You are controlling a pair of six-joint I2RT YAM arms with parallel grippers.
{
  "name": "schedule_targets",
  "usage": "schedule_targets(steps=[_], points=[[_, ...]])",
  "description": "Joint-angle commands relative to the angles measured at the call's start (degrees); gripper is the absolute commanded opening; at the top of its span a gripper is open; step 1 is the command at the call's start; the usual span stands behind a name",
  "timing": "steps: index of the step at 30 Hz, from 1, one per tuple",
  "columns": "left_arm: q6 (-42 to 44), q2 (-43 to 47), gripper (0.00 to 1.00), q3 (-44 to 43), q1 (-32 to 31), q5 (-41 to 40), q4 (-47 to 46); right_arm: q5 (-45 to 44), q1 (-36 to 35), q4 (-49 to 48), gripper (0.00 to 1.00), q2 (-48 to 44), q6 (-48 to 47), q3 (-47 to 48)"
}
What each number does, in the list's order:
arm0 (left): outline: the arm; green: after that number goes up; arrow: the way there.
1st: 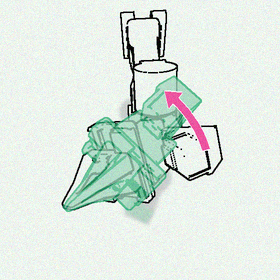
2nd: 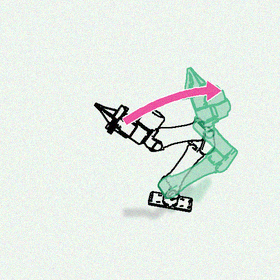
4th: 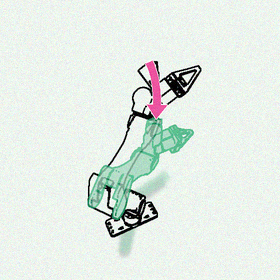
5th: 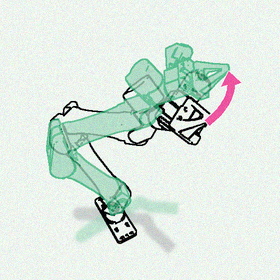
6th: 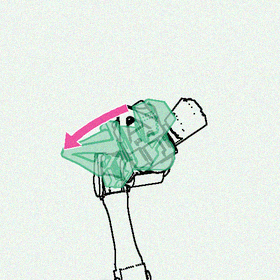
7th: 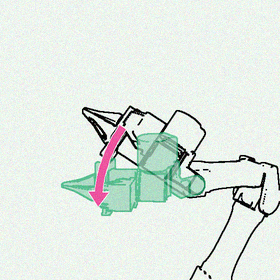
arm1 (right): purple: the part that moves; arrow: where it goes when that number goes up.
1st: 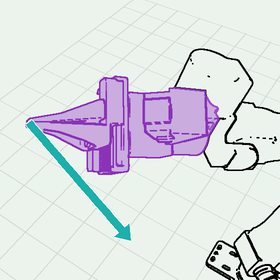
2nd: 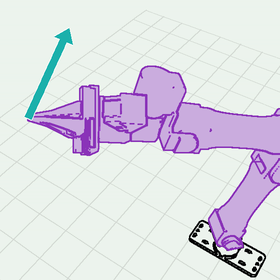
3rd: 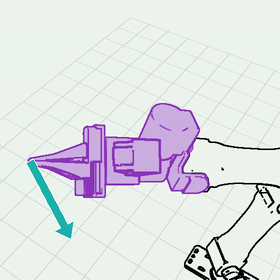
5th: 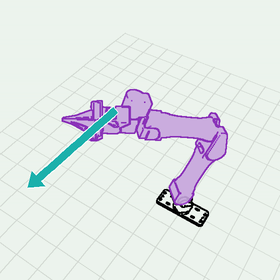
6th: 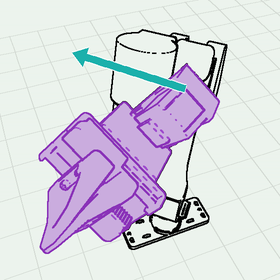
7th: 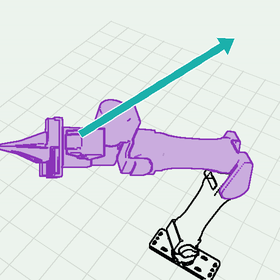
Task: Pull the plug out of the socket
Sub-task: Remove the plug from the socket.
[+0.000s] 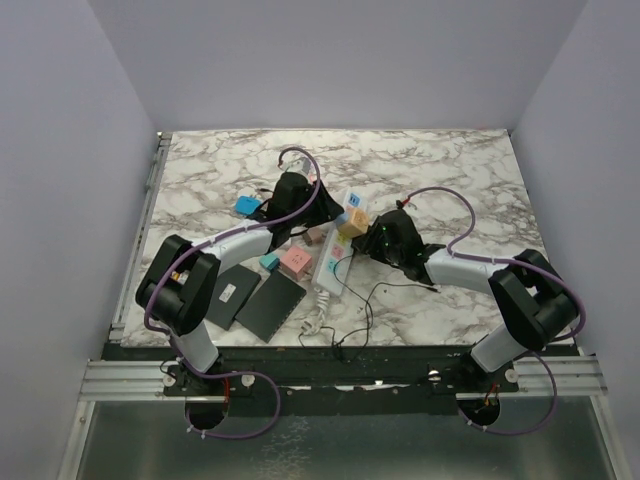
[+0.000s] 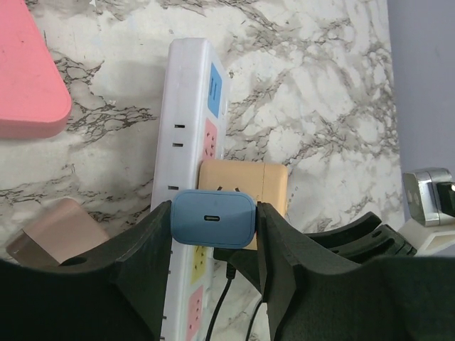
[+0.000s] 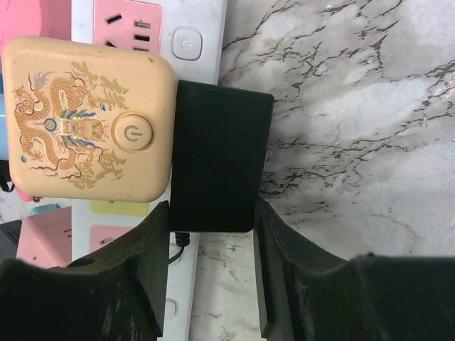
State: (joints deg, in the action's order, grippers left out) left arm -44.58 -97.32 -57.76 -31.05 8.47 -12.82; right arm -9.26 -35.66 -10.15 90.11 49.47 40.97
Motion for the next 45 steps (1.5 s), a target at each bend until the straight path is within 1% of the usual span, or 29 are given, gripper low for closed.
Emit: schedule_targets(steps=[1, 5, 9, 12, 20, 25, 27, 30, 33, 40, 45], points=[[6.92, -1.61, 0.03, -3.97, -3.34, -6.33, 10.06, -0.79, -0.46, 5.02, 0.00, 2.68, -1.12, -0.45], [8.59, -2.07, 0.03, -5.56, -4.03, -7.63, 12.38, -1.27, -0.41, 5.31, 0.00, 2.88, -1.30, -0.39], [8.51, -2.15, 0.03, -5.85, -3.91, -7.12, 12.67, -1.38, -0.45, 5.32, 0.00, 2.93, -1.30, -0.48], [7.65, -2.41, 0.03, -6.24, -3.27, -4.75, 12.64, -1.28, -0.44, 5.21, 0.00, 3.05, -1.15, -0.75], [5.40, -3.10, 0.00, -5.83, 1.64, 3.45, 11.65, -0.60, -0.46, 4.55, 0.00, 3.06, -0.83, -1.35], [1.73, -4.05, 0.00, -2.49, 4.33, 10.02, 6.29, 0.30, -0.42, 4.26, 0.00, 3.36, -0.68, -1.14], [0.60, -4.07, 0.00, -1.03, 5.03, 11.16, 4.33, 0.66, -0.46, 4.20, 0.00, 3.41, -0.61, -1.14], [0.00, -3.78, 0.00, -0.29, 5.65, 11.66, 3.43, 0.61, -0.46, 4.25, 0.00, 3.49, -0.59, -1.14], [-2.38, -3.80, 0.00, 1.07, 6.74, 13.11, 0.64, 0.70, -0.45, 4.20, 0.00, 3.66, -0.43, -1.13], [-6.73, -3.28, 0.00, 4.83, 7.94, 13.74, -5.10, 1.82, -0.46, 3.74, 0.00, 4.01, 0.28, -1.10], [-5.71, -1.97, 0.00, 5.09, 8.01, 12.41, -5.54, 1.21, -0.45, 4.48, 0.00, 4.33, 0.11, -0.82]])
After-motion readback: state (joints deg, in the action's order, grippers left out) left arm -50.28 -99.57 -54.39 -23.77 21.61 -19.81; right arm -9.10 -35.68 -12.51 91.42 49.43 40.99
